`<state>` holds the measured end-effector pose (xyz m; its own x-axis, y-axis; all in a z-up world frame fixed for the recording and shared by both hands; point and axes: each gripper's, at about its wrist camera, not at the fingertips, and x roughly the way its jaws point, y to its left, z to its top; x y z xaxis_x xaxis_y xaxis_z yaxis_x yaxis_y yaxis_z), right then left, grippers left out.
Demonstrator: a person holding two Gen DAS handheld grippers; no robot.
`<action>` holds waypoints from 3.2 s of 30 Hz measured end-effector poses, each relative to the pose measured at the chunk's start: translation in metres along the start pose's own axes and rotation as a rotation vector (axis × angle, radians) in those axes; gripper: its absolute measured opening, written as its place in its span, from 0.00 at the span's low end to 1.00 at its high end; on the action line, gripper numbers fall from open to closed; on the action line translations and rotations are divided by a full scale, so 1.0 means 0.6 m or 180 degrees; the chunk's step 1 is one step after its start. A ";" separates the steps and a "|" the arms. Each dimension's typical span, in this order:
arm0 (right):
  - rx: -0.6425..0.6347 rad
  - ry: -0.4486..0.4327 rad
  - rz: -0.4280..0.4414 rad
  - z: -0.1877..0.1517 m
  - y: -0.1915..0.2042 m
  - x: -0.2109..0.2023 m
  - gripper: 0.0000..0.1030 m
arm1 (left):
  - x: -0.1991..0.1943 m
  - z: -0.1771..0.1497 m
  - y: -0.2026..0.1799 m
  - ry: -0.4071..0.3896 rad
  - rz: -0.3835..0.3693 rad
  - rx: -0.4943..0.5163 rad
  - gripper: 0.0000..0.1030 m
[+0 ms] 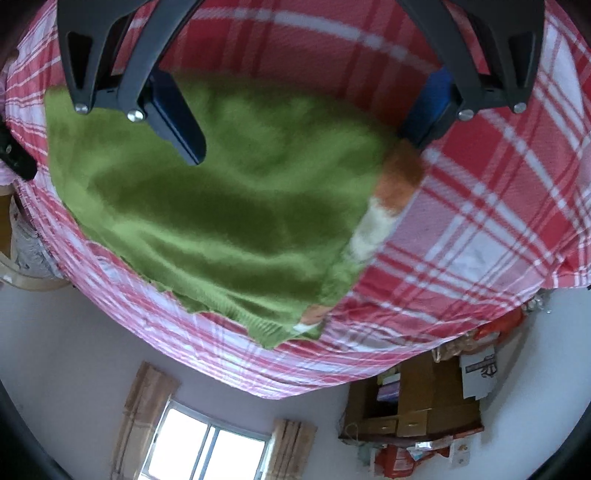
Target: Fold small clothes
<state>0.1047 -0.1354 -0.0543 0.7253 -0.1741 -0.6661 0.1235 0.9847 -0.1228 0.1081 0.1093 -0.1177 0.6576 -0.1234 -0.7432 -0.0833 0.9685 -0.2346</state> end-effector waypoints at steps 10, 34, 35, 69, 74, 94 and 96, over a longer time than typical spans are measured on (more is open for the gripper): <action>-0.0005 0.0077 0.0026 0.013 0.003 0.036 0.83 | 0.008 0.031 0.013 -0.0174 -0.0448 -0.0480 0.91; 0.0017 -0.0055 0.0447 0.010 0.021 0.057 0.83 | 0.045 0.080 0.068 -0.0158 -0.0944 -0.0922 0.64; 0.0043 -0.0038 0.0473 0.011 0.021 0.060 0.83 | 0.048 0.083 0.066 -0.0160 -0.0940 -0.0930 0.64; -0.0157 -0.0155 0.0504 0.037 0.045 0.125 0.99 | 0.057 0.094 0.042 -0.0188 -0.0929 -0.0766 0.66; -0.0286 0.0243 0.0446 0.018 0.062 0.173 0.99 | 0.056 0.098 0.044 -0.0210 -0.0769 -0.0636 0.23; -0.0513 0.0215 0.0261 -0.003 0.082 0.184 0.99 | 0.061 0.085 0.058 -0.0128 -0.0802 -0.0871 0.41; -0.0508 0.0211 0.0265 -0.003 0.082 0.185 0.99 | 0.070 0.093 0.058 -0.0112 -0.0863 -0.0937 0.38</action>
<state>0.1903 -0.1065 -0.1356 0.6817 -0.0972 -0.7252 -0.0480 0.9831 -0.1769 0.1746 0.1497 -0.1219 0.7101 -0.3536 -0.6089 -0.1109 0.7979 -0.5926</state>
